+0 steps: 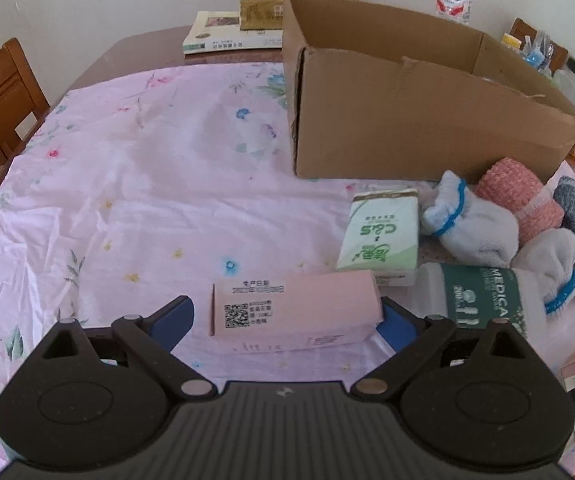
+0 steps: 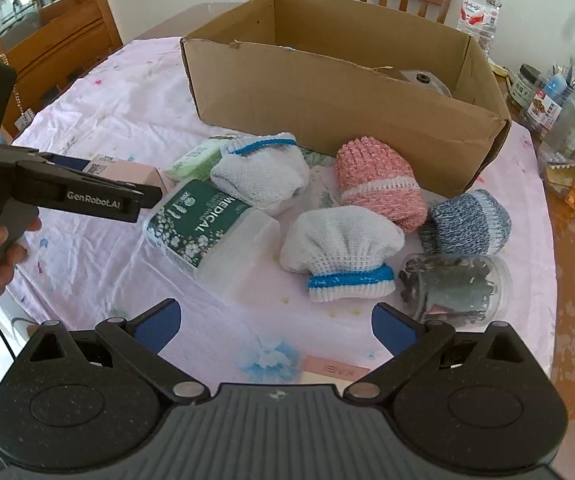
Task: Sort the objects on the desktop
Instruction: 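Grasp the pink QR-code box with left tool, then grasp the green MEDICAL cotton swab pack with right tool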
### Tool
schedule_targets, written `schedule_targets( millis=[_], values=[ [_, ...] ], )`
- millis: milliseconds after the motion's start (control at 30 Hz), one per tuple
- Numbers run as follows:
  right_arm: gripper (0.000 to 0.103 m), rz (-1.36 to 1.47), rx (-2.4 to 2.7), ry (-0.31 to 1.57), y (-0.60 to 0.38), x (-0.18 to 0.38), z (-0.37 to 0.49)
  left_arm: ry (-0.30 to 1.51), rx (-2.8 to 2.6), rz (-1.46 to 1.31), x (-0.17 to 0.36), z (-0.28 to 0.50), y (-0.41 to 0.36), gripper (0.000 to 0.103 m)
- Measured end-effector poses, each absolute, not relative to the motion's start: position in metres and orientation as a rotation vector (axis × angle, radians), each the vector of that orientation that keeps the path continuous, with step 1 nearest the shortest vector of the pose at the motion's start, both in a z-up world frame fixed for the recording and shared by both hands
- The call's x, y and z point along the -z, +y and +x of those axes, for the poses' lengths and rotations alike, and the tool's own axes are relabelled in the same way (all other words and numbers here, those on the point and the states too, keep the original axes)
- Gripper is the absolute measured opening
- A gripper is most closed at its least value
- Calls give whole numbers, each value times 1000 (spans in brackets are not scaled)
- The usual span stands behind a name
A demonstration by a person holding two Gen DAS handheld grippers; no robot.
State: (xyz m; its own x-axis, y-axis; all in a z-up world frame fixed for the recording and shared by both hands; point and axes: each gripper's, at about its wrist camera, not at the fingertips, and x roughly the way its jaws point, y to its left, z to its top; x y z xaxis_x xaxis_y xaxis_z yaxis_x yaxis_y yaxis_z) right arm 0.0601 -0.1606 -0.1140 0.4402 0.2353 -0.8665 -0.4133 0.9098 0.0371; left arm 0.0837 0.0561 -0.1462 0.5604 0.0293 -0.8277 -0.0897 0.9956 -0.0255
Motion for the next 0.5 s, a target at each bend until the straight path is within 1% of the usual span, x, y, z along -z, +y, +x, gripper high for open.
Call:
schedule_targets(
  millis=[100, 133, 167, 500],
  values=[
    [103, -178, -392, 1045, -153, 116, 61, 966, -49, -73, 146, 84, 59, 92],
    [103, -176, -389, 1044, -150, 116, 62, 966, -35, -72, 147, 85, 61, 86],
    [103, -172, -386, 1043, -147, 116, 62, 972, -20, -73, 148, 86, 62, 83],
    [103, -137, -346, 1052, -118, 119, 63, 955, 51, -54, 142, 86, 83, 83]
  ],
)
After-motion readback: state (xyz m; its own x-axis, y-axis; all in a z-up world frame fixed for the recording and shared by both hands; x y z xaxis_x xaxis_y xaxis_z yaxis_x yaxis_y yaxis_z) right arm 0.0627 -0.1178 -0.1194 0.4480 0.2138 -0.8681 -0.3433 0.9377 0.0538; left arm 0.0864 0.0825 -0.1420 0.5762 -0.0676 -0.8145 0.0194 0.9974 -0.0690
